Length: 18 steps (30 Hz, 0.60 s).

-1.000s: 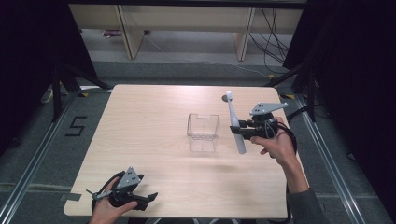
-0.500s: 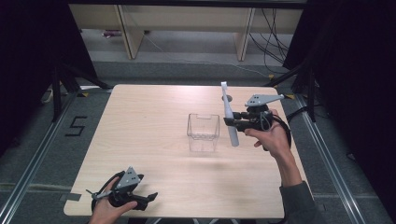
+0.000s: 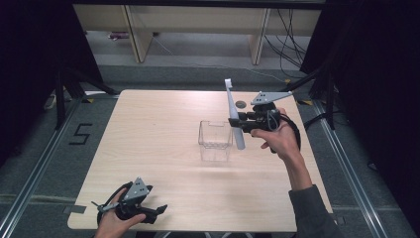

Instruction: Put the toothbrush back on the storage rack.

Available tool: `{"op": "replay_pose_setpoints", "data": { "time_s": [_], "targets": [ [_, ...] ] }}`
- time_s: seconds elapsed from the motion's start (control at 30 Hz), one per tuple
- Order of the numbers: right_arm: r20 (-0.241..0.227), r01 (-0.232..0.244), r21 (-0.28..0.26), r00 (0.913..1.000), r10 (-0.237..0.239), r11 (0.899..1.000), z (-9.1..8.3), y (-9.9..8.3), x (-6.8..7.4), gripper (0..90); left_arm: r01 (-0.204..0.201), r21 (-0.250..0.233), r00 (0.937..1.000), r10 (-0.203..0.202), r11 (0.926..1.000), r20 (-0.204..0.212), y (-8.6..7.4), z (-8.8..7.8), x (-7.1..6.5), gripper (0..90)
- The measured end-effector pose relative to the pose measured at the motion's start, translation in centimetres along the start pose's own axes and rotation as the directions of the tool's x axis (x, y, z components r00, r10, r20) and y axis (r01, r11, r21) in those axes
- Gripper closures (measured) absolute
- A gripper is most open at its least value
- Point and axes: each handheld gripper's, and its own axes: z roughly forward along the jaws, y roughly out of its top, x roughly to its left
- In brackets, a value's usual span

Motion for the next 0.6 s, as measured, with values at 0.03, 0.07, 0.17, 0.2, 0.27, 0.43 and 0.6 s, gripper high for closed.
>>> {"op": "replay_pose_setpoints", "data": {
  "time_s": [0.03, 0.07, 0.17, 0.2, 0.27, 0.43, 0.6],
  "targets": [
    [0.000, 0.000, 0.000, 1.0000, 0.000, 1.000, 0.0, 0.0, 0.0, 66.7, 0.000, 0.000, 1.0000, 0.000, 1.0000, 0.000, 0.0, 0.0, 0.0, 15.2],
    [-0.001, 0.014, -0.002, 0.9999, -0.014, 1.000, 0.4, 0.3, -0.1, 66.7, -0.004, 0.001, 1.0000, 0.004, 1.0000, -0.005, 0.0, 0.0, 0.0, 15.2],
    [-0.014, -0.005, 0.005, 0.9999, 0.005, 1.000, 0.9, 0.8, 0.2, 66.7, 0.002, 0.000, 1.0000, -0.002, 1.0000, 0.001, 0.0, 0.0, 0.0, 15.2],
    [-0.015, 0.018, -0.005, 0.9997, -0.018, 1.000, 1.1, 1.0, 0.2, 66.7, 0.002, 0.001, 1.0000, -0.002, 1.0000, 0.002, 0.0, 0.0, 0.0, 15.2],
    [-0.021, 0.018, -0.006, 0.9996, -0.018, 1.000, 1.5, 1.4, 0.3, 66.7, 0.002, -0.001, 1.0000, -0.002, 1.0000, 0.001, 0.0, 0.0, 0.0, 15.2],
    [-0.038, 0.004, 0.006, 0.9993, -0.003, 1.000, 2.6, 2.1, 0.6, 66.7, 0.005, -0.012, 1.0000, -0.005, 0.9999, 0.006, 0.0, 0.0, -0.1, 15.2],
    [-0.037, 0.012, 0.019, 0.9993, -0.011, 1.000, 3.8, 2.6, 0.5, 66.7, 0.009, -0.016, 1.0000, -0.009, 0.9998, 0.004, 0.0, 0.0, -0.1, 15.2]
  ]
}}
